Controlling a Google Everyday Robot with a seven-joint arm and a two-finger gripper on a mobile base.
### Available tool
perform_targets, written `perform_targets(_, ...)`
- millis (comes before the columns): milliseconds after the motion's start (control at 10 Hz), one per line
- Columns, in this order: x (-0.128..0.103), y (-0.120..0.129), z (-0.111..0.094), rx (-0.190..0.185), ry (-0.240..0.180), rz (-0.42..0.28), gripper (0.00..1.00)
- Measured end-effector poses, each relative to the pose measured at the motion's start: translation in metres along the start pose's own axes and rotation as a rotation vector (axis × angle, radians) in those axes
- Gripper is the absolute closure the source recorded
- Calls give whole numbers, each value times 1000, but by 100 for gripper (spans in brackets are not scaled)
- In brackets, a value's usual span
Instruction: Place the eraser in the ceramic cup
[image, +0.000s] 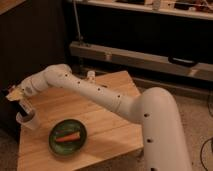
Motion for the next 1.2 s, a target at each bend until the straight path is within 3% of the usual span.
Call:
perform_targets(900,-38,17,34,-2,-40,39,100)
perform_targets(1000,-42,18,36,-5,-41,42,97)
perform_targets(1200,-47,20,37,-22,-35,40,78)
